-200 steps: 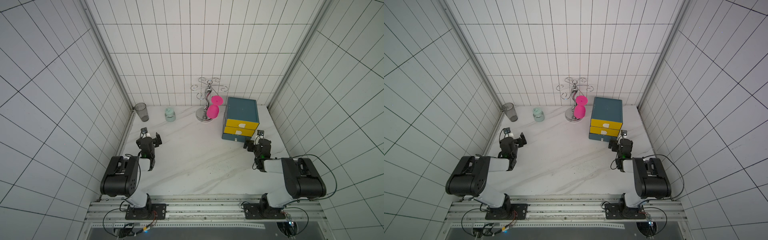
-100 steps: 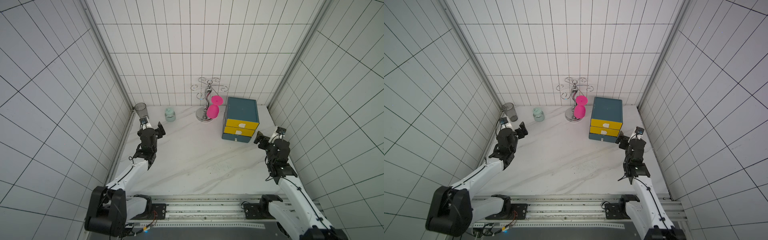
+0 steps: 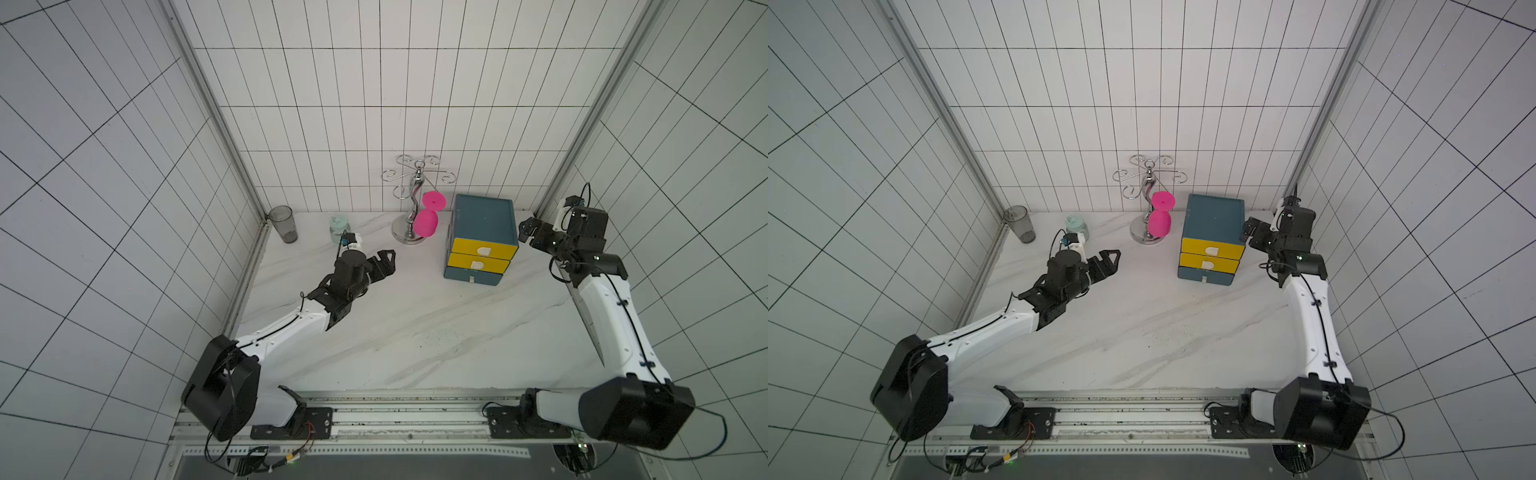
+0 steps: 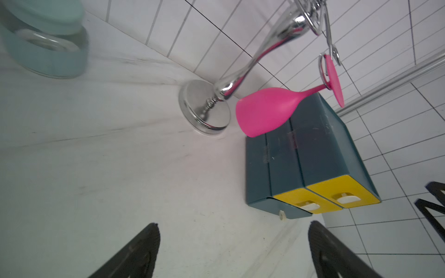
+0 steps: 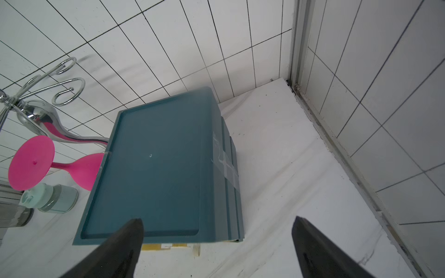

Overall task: Take the postcards out of the drawer
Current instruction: Open the drawer in the storage box.

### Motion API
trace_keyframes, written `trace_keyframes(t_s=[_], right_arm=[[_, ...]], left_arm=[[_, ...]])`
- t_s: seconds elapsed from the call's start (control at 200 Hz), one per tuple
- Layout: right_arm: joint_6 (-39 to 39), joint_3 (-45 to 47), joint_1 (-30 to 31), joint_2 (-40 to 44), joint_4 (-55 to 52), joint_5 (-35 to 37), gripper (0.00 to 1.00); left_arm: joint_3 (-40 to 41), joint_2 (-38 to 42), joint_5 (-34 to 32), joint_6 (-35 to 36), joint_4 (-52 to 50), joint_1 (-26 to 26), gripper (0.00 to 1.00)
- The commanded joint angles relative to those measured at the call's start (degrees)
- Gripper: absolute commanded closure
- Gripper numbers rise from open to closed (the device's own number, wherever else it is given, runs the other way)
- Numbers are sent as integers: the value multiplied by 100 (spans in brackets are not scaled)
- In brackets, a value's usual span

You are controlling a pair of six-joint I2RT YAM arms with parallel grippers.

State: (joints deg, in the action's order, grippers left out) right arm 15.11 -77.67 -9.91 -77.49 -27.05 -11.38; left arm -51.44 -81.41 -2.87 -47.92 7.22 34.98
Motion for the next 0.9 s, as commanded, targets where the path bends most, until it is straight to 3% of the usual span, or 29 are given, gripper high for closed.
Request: trace_keyframes(t_s=[0.0,0.275,0.49,0.695,0.895], right_arm=[[-37,-661,-210,-523,-778,-905,2],[48,-1421,-418,-1464,-1135,-1810,10],[219,-1500,-450,-1689,-1205,-2102,14],[246,-1663,-494,-1906,-1395,-2228,22],[264,-1768,-512,-2111,-1461,-2425,29]], left_arm=[[-387,-525,195,-948,493,342,5],[-1308,-2041,188,-2188,1792,918,10],[-2185,-2934,-86,-2077,2164,1374,10],[-2587,-3520,-226,-1941,2707,1611,18],[-2844,-4067,57,-1967,3182,1679,25]])
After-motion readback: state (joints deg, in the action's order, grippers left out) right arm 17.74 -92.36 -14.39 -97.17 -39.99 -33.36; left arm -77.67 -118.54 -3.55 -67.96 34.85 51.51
